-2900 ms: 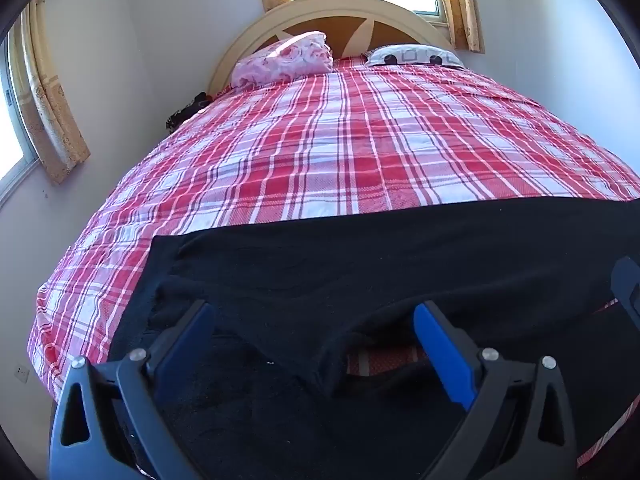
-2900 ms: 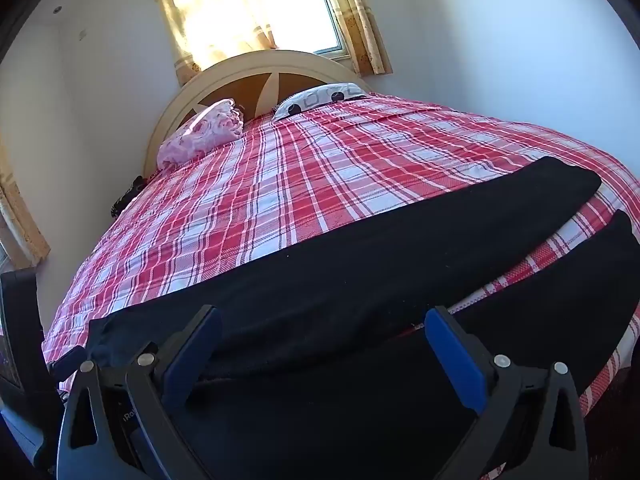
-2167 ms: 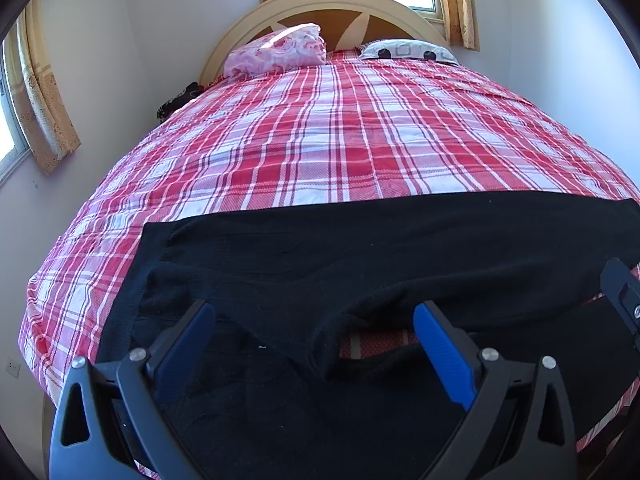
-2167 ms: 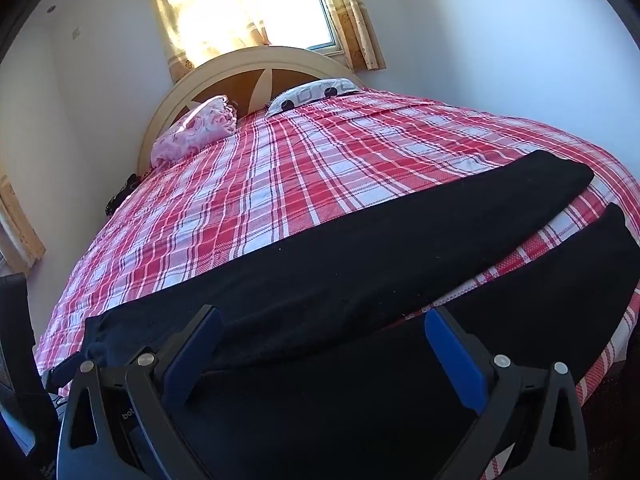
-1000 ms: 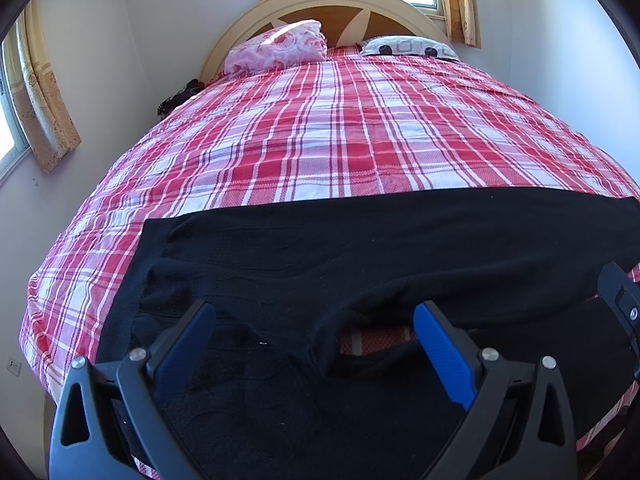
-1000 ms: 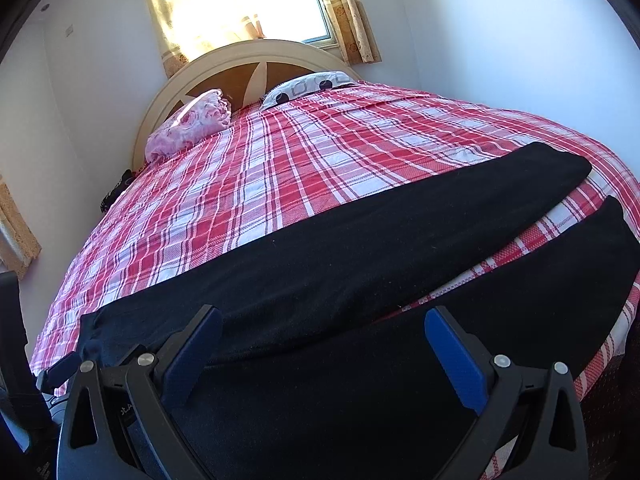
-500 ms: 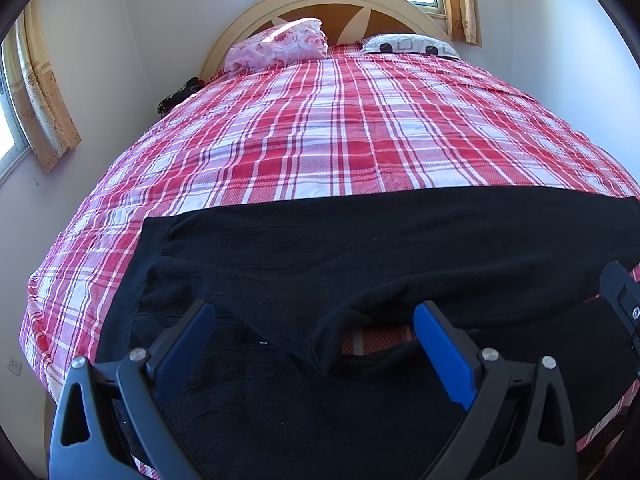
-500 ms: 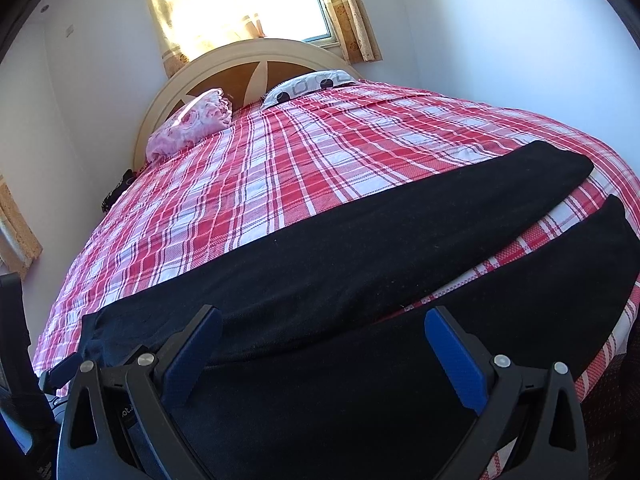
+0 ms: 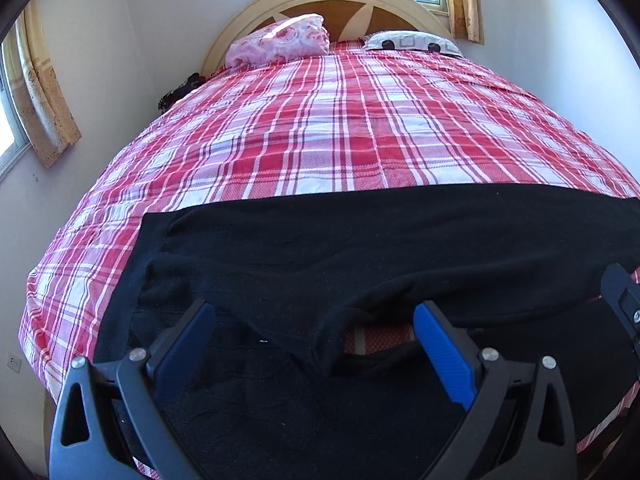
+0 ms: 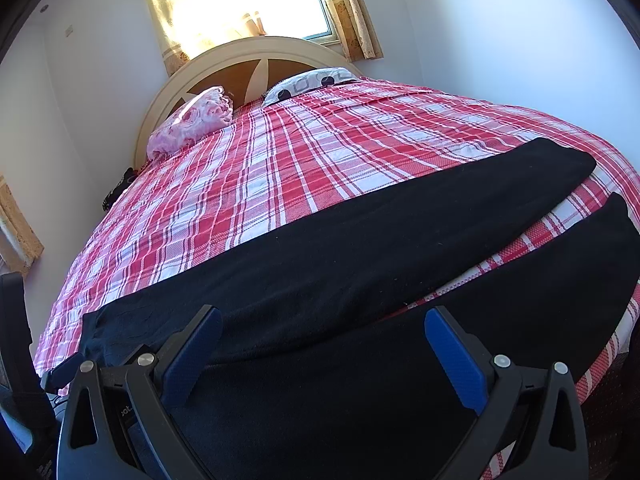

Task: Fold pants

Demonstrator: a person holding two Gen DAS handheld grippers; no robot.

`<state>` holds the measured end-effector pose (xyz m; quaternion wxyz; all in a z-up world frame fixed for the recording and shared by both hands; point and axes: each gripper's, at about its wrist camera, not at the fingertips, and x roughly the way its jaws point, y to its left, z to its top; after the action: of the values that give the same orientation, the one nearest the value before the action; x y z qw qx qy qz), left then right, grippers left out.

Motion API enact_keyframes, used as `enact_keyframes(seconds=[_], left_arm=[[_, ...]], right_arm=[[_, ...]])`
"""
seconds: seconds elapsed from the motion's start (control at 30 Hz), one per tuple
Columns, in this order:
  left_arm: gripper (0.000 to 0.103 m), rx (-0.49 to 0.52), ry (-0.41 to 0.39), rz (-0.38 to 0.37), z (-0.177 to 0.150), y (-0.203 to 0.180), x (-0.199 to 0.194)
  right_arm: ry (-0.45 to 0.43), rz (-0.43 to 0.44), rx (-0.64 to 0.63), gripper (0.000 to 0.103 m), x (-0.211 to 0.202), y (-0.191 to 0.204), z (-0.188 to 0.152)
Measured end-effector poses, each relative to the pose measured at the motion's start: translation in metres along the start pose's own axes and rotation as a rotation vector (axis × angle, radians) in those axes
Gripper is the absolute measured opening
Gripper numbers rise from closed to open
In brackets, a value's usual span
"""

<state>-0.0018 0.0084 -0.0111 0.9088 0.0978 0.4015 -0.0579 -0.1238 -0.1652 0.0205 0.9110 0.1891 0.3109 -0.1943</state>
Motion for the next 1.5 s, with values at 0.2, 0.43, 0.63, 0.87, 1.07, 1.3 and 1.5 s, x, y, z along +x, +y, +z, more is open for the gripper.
enact_keyframes(seconds=[0.2,0.43,0.63,0.87,1.07,1.3,1.5], left_arm=[[0.102,-0.001,0.012,-0.003,0.001,0.001,0.003],[0.102,0.015,0.040,-0.017,-0.002,0.003,0.009],[0.102,0.011,0.059,-0.051,0.007,0.038,0.013],[0.102,-0.141,0.084,0.098,0.031,0.112,0.039],[0.102,-0.231,0.146,0.120,0.011,0.149,0.054],[0.102,-0.268,0.163,0.091,-0.010,0.178,0.053],[0.102,-0.304,0.158,0.085,-0.016,0.202,0.056]], right_arm=[[0.006,0.000,-0.006,0.102,0.003,0.001,-0.002],[0.018,0.006,-0.012,0.102,0.008,0.002,-0.004],[0.044,0.052,-0.084,0.102,0.018,0.007,0.005],[0.143,0.308,-0.278,0.102,0.065,0.057,0.048],[0.265,0.471,-0.521,0.101,0.122,0.168,0.052],[0.338,0.570,-0.811,0.087,0.181,0.291,0.014],[0.455,0.545,-0.893,0.077,0.225,0.323,-0.017]])
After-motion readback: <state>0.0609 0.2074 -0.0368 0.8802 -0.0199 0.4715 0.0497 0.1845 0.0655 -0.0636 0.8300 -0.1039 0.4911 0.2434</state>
